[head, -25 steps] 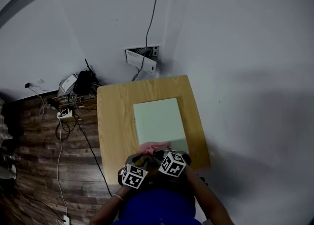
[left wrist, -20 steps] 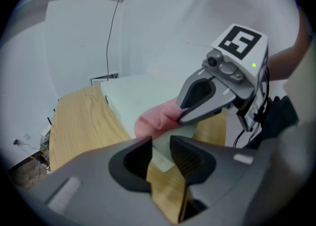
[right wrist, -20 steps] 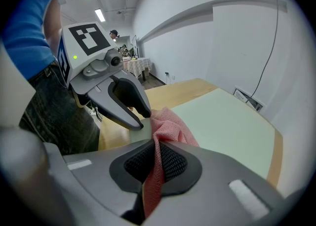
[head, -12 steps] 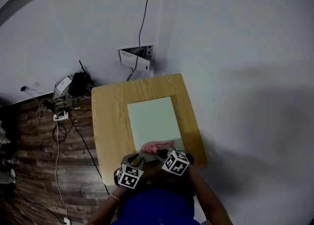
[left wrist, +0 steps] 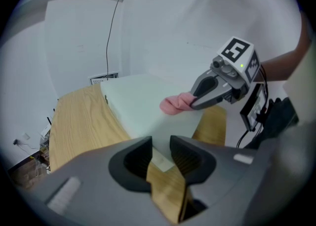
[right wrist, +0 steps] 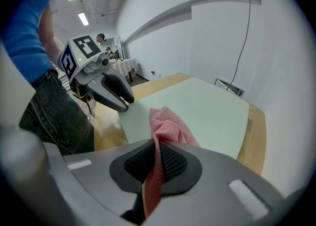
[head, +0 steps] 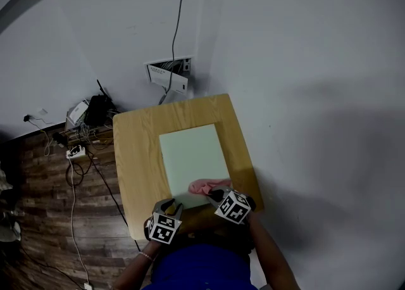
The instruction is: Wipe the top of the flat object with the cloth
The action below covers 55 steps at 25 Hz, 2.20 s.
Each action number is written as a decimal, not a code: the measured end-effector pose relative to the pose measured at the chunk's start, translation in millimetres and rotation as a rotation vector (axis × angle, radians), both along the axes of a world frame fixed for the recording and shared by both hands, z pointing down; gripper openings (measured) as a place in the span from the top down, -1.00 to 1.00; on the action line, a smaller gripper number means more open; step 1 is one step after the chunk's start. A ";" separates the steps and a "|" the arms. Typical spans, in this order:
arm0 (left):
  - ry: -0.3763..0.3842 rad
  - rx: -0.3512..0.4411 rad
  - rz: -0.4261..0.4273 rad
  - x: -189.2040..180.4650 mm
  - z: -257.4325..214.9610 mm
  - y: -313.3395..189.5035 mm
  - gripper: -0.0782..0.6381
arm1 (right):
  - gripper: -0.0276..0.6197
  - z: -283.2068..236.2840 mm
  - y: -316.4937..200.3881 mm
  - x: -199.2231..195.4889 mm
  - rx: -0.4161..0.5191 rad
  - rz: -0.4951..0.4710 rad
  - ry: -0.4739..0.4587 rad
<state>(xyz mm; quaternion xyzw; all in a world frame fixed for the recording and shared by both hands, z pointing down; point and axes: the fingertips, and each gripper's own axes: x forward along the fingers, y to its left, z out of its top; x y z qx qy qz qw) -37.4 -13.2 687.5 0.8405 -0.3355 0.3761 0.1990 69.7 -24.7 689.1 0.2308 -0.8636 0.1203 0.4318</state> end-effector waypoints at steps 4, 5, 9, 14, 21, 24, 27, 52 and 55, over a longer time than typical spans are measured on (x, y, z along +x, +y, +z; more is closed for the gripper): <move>-0.002 -0.001 -0.001 -0.9 0.1 -0.4 0.46 | 0.87 0.0 -3.0 16.0 -0.003 0.048 0.002; -0.001 -0.002 -0.001 -0.8 -0.1 -0.4 0.46 | 0.87 -0.2 -3.5 20.3 -0.003 0.059 0.002; -0.002 0.000 -0.002 -0.7 -1.1 0.0 0.46 | 0.87 -0.9 -4.3 35.5 -0.006 0.101 -0.001; -0.003 -0.003 -0.009 1.4 2.3 -0.5 0.46 | 0.87 6.0 -4.8 53.6 -0.025 0.164 -0.026; -0.006 -0.001 -0.016 1.1 -0.2 -1.3 0.46 | 0.86 -0.9 -7.8 65.7 -0.037 0.229 -0.050; -0.007 0.000 -0.019 -0.1 -0.5 -0.5 0.46 | 0.87 -0.9 -7.1 66.2 -0.042 0.235 -0.054; -0.008 0.005 -0.020 0.7 -0.9 -1.0 0.46 | 0.87 -0.4 -7.2 66.7 -0.044 0.232 -0.047; -0.003 -0.001 -0.032 1.2 0.7 -0.3 0.46 | 0.87 4.1 -8.6 64.4 -0.135 0.236 -0.036; -0.003 -0.005 -0.036 1.0 1.5 -0.1 0.46 | 0.87 6.4 -9.0 65.3 -0.151 0.234 -0.007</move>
